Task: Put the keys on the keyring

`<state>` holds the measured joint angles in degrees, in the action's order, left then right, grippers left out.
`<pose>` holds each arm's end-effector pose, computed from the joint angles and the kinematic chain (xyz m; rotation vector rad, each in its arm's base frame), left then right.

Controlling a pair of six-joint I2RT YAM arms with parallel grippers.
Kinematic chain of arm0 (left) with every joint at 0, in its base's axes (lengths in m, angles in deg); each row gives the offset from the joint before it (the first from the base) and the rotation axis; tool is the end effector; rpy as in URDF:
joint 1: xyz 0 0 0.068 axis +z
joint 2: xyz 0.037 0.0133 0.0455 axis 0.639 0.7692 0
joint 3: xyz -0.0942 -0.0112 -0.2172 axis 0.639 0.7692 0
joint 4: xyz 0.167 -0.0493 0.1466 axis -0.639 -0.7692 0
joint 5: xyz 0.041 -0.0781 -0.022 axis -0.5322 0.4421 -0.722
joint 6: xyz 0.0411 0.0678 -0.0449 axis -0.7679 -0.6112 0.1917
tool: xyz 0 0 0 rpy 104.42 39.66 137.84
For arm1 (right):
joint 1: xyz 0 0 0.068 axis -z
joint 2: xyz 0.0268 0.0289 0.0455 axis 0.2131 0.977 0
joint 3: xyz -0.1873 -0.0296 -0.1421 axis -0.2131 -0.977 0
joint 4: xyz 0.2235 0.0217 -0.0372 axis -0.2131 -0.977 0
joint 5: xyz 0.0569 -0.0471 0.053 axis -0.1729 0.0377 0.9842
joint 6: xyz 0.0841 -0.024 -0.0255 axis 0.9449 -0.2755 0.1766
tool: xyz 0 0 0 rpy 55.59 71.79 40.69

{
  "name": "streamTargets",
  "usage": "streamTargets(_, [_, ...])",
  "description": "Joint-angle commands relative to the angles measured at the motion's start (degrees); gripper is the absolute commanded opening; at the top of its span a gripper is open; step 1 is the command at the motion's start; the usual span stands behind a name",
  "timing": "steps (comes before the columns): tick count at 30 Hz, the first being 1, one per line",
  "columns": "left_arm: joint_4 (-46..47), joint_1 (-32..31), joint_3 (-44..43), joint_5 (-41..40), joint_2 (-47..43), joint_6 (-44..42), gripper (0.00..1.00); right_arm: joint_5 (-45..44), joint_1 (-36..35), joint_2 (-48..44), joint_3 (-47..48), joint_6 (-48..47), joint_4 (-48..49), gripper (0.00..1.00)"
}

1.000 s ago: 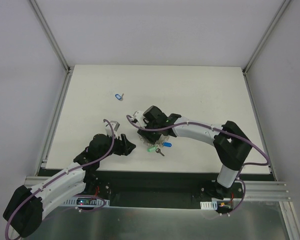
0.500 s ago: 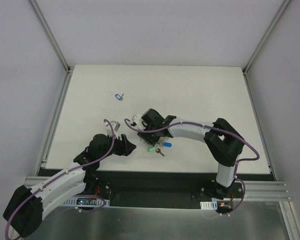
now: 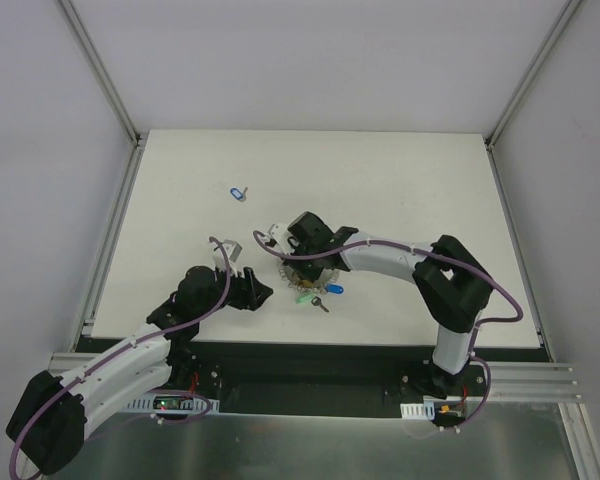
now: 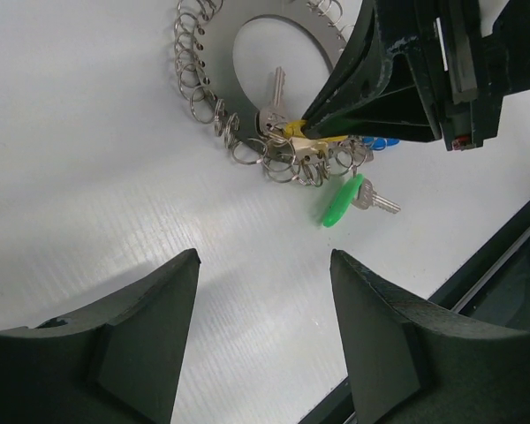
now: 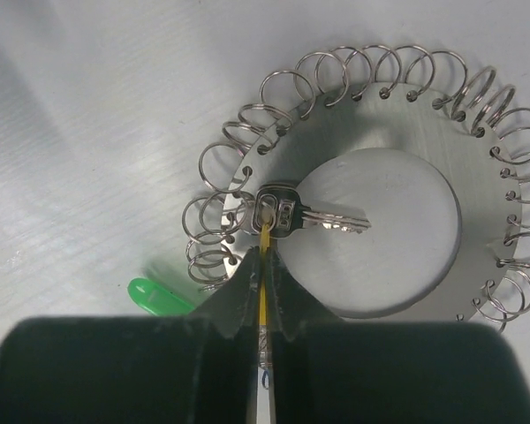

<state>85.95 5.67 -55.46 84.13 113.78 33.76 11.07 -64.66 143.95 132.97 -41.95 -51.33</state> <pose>0.1614 -0.1265 0.1587 0.2504 1.9313 -0.8909 0.2222 0.3049 0.1329 -1.6460 1.8840 0.3382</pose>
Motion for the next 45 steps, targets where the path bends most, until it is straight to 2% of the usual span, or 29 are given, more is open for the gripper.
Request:
streamTargets(1, [3.17, 0.20, -3.31, 1.29, 0.97, -3.75, 0.61, 1.87, 0.15, -3.36, 1.91, -0.66, -3.51, 0.01])
streamTargets(12, [10.72, 0.20, -7.17, 4.54, 8.17, -10.87, 0.61, 3.19, 0.41, -8.55, 5.33, -0.31, -8.61, 0.01])
streamTargets(17, [14.06, 0.20, -7.70, 6.65, 10.20, -13.86, 0.57, 3.28, 0.94, -10.83, 6.30, -0.84, -10.99, 0.01])
streamTargets(19, [15.73, 0.20, -7.88, 8.14, 10.72, -14.04, 0.53, 2.84, 1.12, -11.36, 7.00, -0.93, -12.56, 0.01])
streamTargets(29, [18.73, -3.05, -10.43, 13.07, 13.63, -17.02, 0.51, 2.05, 1.12, -15.31, 10.35, -0.22, -16.88, 0.01])
streamTargets(38, [20.57, -6.91, -12.18, 11.41, 16.88, -24.50, 0.51, 0.03, 1.21, -17.86, 12.72, -0.31, -20.22, 0.01])
streamTargets(45, [26.90, -8.94, -12.01, 8.24, 19.69, -27.65, 0.50, -0.41, 1.29, -19.36, 12.90, -0.31, -20.83, 0.01])
